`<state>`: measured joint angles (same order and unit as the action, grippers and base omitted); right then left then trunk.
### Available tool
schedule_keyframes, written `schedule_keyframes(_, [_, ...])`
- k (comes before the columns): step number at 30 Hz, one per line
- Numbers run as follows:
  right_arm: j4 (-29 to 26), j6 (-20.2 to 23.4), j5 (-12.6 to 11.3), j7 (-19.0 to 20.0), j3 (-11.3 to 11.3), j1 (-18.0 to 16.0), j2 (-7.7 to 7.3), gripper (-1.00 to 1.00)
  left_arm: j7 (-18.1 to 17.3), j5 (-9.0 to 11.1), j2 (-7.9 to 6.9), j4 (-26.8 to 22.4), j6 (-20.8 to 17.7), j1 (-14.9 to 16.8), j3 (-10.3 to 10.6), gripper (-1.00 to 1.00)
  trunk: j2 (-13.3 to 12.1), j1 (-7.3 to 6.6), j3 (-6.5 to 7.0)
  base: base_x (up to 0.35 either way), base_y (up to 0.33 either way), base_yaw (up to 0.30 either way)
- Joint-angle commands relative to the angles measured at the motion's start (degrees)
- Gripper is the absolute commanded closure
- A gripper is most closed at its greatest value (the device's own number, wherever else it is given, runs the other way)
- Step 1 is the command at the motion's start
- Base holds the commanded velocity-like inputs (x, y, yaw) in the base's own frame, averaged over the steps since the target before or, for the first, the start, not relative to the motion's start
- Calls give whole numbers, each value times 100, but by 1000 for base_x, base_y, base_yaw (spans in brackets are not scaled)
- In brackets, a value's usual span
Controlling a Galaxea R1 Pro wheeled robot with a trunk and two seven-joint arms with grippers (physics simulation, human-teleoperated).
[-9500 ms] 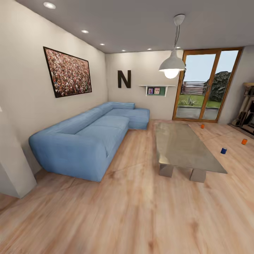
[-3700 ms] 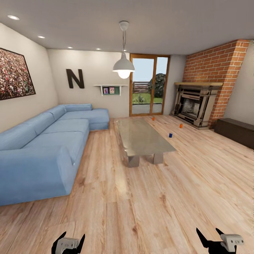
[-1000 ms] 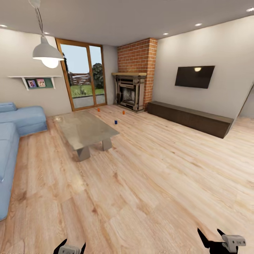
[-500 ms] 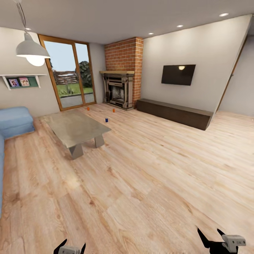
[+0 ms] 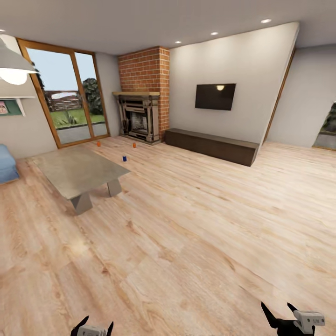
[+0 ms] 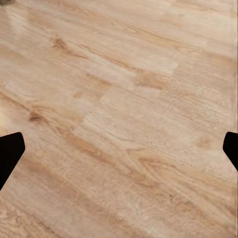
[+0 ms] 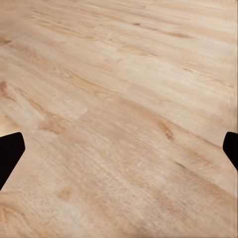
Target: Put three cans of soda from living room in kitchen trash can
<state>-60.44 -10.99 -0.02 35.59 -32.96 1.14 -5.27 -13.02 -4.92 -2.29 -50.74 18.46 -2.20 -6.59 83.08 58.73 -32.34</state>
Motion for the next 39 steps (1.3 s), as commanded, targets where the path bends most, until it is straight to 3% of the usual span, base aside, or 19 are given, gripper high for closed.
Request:
schedule_keyframes(1, [-1, 0, 0, 0, 0, 0, 0, -100, 0, 0, 0, 1, 18, 0, 0, -100, 0, 0, -4, -1, -266, -214])
schedule_keyframes(22, [2, -8, 2, 0, 0, 0, 0, -100, -6, -2, 0, 2, 138, 0, 0, -100, 0, 0, -89, 0, -125, -214])
schedule_keyframes(39, [5, -9, 2, -1, 0, 0, 0, -100, -16, -26, 0, 2, 111, 9, 0, -100, 0, 0, -157, 0, 245, -214])
